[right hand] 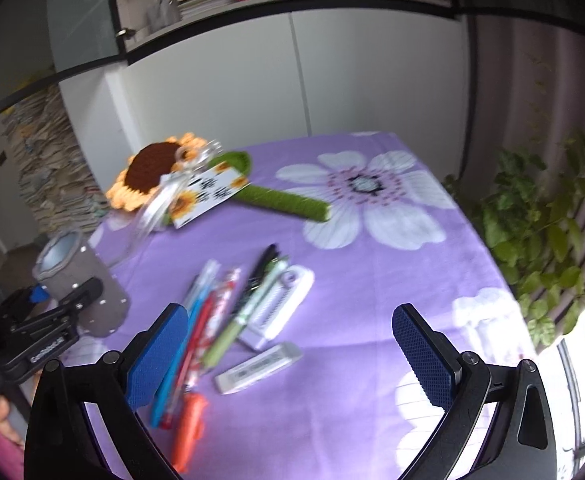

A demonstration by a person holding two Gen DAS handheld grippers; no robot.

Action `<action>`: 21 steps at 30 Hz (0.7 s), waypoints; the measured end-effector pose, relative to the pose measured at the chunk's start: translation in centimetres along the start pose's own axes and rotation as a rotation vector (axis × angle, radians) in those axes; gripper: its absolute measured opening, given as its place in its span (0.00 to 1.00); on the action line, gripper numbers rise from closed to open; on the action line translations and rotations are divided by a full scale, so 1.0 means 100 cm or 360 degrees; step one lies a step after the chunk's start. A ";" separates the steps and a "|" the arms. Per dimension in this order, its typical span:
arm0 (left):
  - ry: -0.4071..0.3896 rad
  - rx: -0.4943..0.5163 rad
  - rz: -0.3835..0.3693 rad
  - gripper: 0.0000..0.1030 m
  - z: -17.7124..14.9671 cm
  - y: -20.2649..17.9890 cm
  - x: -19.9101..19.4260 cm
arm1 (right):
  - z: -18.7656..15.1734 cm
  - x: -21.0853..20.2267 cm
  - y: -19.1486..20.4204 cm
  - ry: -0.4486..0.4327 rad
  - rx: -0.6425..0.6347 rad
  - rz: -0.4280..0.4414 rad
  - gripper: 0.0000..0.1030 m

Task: Organize stationery
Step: 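Grasp the grey dotted pen cup with the left gripper and lift it, then grasp a clear pen from the pile with the right gripper while the left holds the cup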

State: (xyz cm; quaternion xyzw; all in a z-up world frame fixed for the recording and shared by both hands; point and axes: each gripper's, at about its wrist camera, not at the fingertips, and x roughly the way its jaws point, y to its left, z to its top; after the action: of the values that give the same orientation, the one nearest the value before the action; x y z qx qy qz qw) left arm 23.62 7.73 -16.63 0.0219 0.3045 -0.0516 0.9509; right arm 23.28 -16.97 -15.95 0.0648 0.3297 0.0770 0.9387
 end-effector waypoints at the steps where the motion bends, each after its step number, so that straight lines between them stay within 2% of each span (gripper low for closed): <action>1: 0.0001 0.0008 -0.0005 0.67 0.000 -0.001 0.000 | 0.001 0.002 0.004 0.0018 -0.0008 0.0020 0.97; 2: 0.0003 0.0017 -0.0008 0.67 0.000 -0.003 0.001 | 0.003 0.002 0.007 0.0026 -0.0018 0.0033 0.93; 5: 0.0027 0.0023 -0.0020 0.67 0.000 -0.003 0.004 | 0.014 0.009 0.022 0.0072 -0.0073 0.0076 0.66; 8: 0.0086 -0.0028 -0.0072 0.68 0.000 0.004 0.012 | 0.027 0.021 0.036 0.0149 -0.0119 0.0136 0.48; 11: 0.0071 -0.0075 -0.0100 0.67 0.000 0.008 0.009 | 0.035 0.041 0.048 0.0264 -0.0128 0.0226 0.42; 12: 0.0050 -0.0083 -0.0088 0.70 -0.001 0.009 0.006 | 0.037 0.047 0.051 0.0297 -0.0118 0.0242 0.42; 13: 0.0028 -0.0087 -0.0075 0.74 -0.001 0.009 0.003 | 0.038 0.054 0.053 0.0331 -0.0104 0.0249 0.42; 14: -0.0007 -0.0090 -0.0062 0.85 -0.002 0.009 -0.001 | 0.040 0.061 0.054 0.0360 -0.0091 0.0243 0.42; 15: -0.0049 -0.0093 -0.0054 0.91 -0.002 0.009 -0.006 | 0.041 0.068 0.055 0.0385 -0.0076 0.0238 0.42; 18: -0.0189 -0.0076 -0.0069 0.94 -0.004 0.007 -0.023 | 0.044 0.081 0.054 0.0437 -0.0013 0.0259 0.42; 21: -0.0248 -0.0063 -0.0063 0.93 -0.004 0.006 -0.029 | 0.048 0.088 0.054 0.0470 0.0029 0.0285 0.42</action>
State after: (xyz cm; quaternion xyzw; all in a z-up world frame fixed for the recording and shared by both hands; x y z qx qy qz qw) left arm 21.12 8.56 -15.27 -0.0071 0.2309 -0.0660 0.9707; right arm 32.59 -10.39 -16.66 0.0904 0.4575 0.1661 0.8689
